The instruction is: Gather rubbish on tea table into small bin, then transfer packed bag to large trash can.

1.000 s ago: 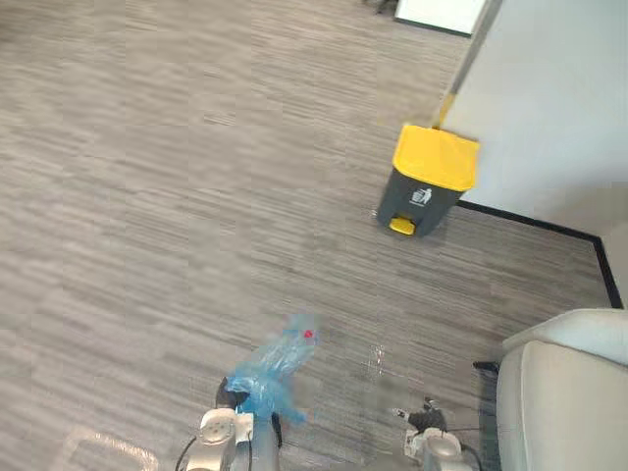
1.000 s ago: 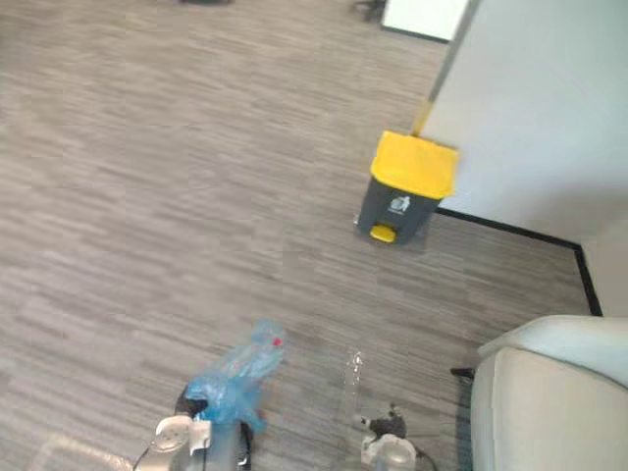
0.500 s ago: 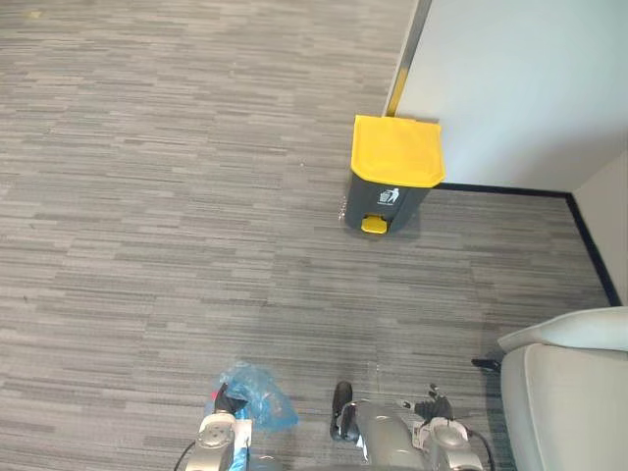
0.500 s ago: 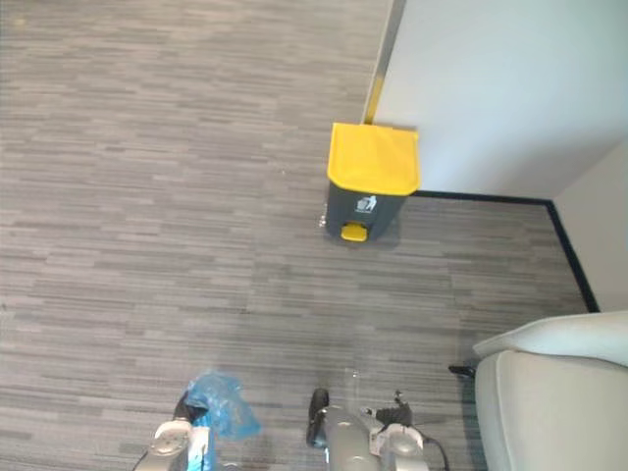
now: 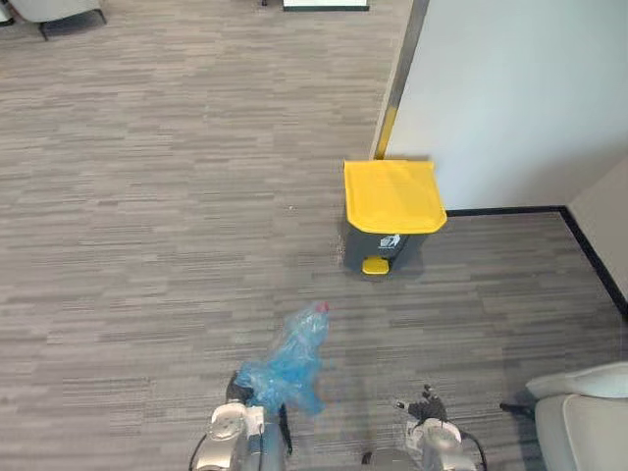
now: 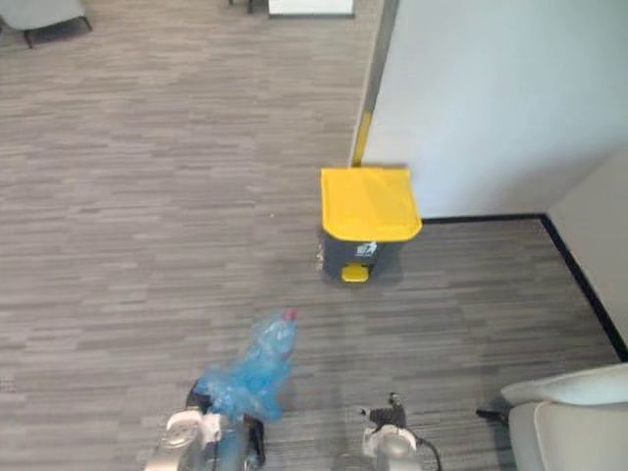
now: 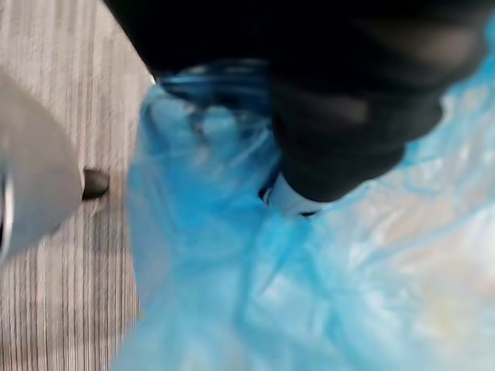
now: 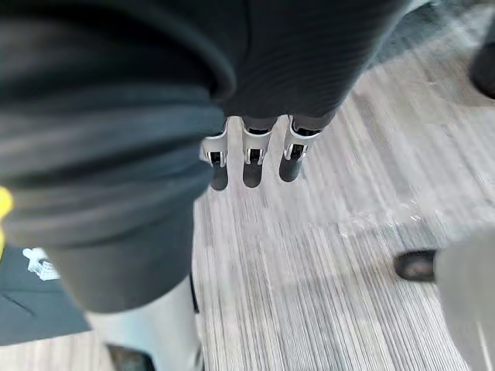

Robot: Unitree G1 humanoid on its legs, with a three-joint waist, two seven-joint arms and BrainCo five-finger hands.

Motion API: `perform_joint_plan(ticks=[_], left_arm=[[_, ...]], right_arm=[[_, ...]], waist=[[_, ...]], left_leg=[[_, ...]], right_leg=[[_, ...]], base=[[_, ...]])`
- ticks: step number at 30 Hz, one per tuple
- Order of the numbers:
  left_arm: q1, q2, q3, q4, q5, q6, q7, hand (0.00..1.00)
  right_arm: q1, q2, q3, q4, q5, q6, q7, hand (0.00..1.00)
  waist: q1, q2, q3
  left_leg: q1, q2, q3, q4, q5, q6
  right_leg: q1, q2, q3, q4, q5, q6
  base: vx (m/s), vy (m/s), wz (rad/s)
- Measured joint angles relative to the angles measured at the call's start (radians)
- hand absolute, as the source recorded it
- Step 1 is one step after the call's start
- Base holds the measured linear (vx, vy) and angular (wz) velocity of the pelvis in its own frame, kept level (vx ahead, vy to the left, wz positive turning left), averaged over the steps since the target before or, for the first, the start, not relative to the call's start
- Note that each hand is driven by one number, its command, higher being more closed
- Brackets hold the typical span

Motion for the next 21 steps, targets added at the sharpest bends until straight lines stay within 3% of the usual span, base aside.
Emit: perform_joint_plan(ticks=[2,3,4,5,6,9,10,11,13,17,19,21], left_arm=[[-0.001,0.005,-0.005,0.022,0.003,0.000,-0.001,1.00],[0.010,0.009,-0.011,0.028,0.003,0.002,0.000,1.00],[0.014,0.009,-0.016,0.029,0.003,0.003,0.000,1.00],[0.018,0.006,-0.028,0.042,0.004,0.004,0.000,1.00],[0.019,0.009,-0.036,0.060,0.003,0.013,0.002,1.00],[0.018,0.024,-0.036,0.069,0.003,0.014,0.002,1.00],[0.014,0.044,-0.036,0.072,0.003,0.012,0.001,1.00],[0.009,0.041,-0.036,0.083,0.002,0.012,0.002,1.00],[0.002,0.030,-0.041,0.091,0.003,0.010,-0.002,1.00],[-0.028,0.029,-0.044,0.106,0.004,0.012,-0.006,1.00],[-0.036,0.021,-0.043,0.105,0.006,0.014,-0.018,1.00],[-0.015,-0.005,-0.033,0.087,0.007,0.014,-0.021,1.00]], right_arm=[[-0.014,-0.005,0.000,0.006,-0.008,-0.002,0.002,0.00],[-0.013,-0.005,0.008,0.006,-0.013,-0.003,0.005,0.00],[-0.013,-0.006,0.012,0.006,-0.017,-0.003,0.007,0.00],[-0.008,-0.007,0.018,0.009,-0.024,-0.003,0.008,0.00],[-0.008,-0.010,0.033,0.033,-0.030,-0.002,0.010,0.00],[-0.010,-0.013,0.046,0.041,-0.036,0.000,0.015,0.00],[-0.014,-0.020,0.051,0.045,-0.036,0.000,0.015,0.00],[-0.008,-0.027,0.053,0.054,-0.036,-0.002,0.015,0.00],[-0.019,-0.057,0.053,0.076,-0.036,0.000,0.016,0.00],[-0.014,-0.056,0.016,0.070,-0.035,-0.001,0.015,0.00],[0.003,-0.048,0.015,0.064,-0.032,-0.002,0.015,0.00],[0.025,-0.036,0.021,0.051,-0.031,-0.002,0.016,0.00]], waist=[[0.006,0.005,0.003],[0.002,0.004,0.003],[0.002,0.003,0.004],[-0.004,0.006,0.007],[-0.016,0.006,0.007],[-0.035,0.001,0.007],[-0.036,-0.018,0.011],[-0.042,-0.005,0.018],[-0.033,0.043,0.017],[-0.048,0.049,0.022],[-0.048,0.044,0.022],[-0.029,0.049,0.022]], left_leg=[[0.050,-0.001,0.036,-0.028,-0.031,0.002],[0.105,0.003,0.071,-0.077,-0.035,0.006],[0.134,-0.002,0.080,-0.097,-0.036,0.007],[0.175,-0.003,0.103,-0.125,-0.042,0.016],[0.217,-0.005,0.120,-0.158,-0.047,0.017],[0.267,0.002,0.150,-0.204,-0.047,-0.003],[0.293,-0.004,0.152,-0.203,-0.062,-0.040],[0.302,-0.003,0.131,-0.201,-0.064,-0.051],[0.309,0.016,0.044,-0.236,-0.063,-0.050],[0.322,0.046,0.002,-0.204,-0.075,-0.070],[0.271,0.082,-0.020,-0.040,-0.083,-0.083],[0.173,0.145,-0.029,0.247,-0.086,-0.081]], right_leg=[[-0.058,-0.001,0.049,0.123,0.007,0.017],[-0.137,-0.010,0.055,0.292,0.031,0.065],[-0.176,-0.018,0.050,0.371,0.050,0.088],[-0.223,-0.035,0.017,0.470,0.039,0.078],[-0.272,-0.043,-0.046,0.497,-0.002,0.032],[-0.352,-0.031,-0.194,0.382,-0.001,-0.022],[-0.347,0.000,-0.244,0.153,0.148,-0.085],[-0.331,0.011,-0.250,0.146,0.150,-0.101],[-0.313,0.057,-0.250,0.117,0.144,-0.112],[-0.285,0.075,-0.282,0.132,0.078,-0.112],[-0.220,0.086,-0.306,0.094,0.070,-0.113],[-0.128,0.108,-0.315,0.042,0.062,-0.125]], base=[[0.17,0.164,-0.79],[0.14,0.115,-0.84],[0.12,0.042,-0.61],[0.16,0.027,-0.44],[0.16,0.008,-0.36],[0.19,-0.076,-0.25],[0.25,-0.120,-0.13],[0.28,-0.103,-0.16],[0.28,-0.087,-0.29],[0.24,-0.087,0.12],[0.23,-0.068,0.37],[0.28,0.021,0.04]])
